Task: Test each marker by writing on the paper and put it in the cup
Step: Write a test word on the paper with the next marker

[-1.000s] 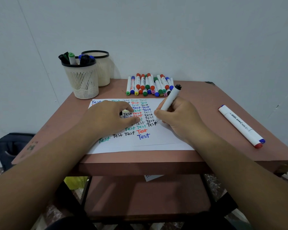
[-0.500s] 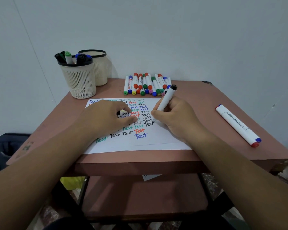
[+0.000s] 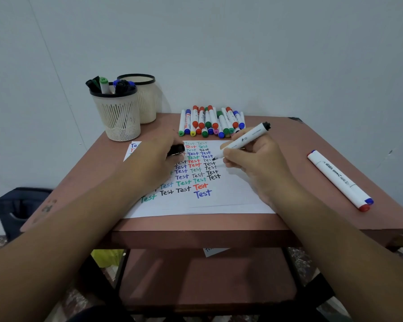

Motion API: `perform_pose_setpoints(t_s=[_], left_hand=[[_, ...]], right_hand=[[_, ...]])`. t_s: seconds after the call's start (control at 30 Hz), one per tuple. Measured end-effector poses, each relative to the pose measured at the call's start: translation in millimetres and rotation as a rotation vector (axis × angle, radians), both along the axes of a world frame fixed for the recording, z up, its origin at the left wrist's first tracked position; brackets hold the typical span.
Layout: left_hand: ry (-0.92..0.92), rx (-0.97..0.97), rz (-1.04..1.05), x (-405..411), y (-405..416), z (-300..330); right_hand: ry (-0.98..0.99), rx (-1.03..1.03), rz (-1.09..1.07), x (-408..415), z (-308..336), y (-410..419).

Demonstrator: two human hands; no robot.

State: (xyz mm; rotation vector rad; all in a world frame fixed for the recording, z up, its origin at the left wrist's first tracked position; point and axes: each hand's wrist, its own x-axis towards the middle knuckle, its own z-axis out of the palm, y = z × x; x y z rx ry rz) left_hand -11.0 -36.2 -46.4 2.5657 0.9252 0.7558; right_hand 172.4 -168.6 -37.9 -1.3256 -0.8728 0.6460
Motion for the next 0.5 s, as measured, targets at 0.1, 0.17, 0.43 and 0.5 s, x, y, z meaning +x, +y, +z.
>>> perform_pose_setpoints(t_s=[0.1,0.17,0.43,0.5], left_hand=[[-0.013,0.125,-0.047,-0.7,-2.6,2.6],[-0.033,0.135,-0.07,-1.9,-4.5,4.0],[-0.053,0.185,-0.127,-2.2,1.5,-0.2],[-0.047,0.203,-0.145,-1.9,2.5,-1.4]], right_hand=[[0.157,0.105,0.088,0.8,2.2,-5.0],[0.152,0.13,0.108,1.1,2.5,-7.9],[0.107,0.13,0.158,-1.4,1.7,-10.0],[0.095,0.123,0.172,-1.9,1.1,-9.6]])
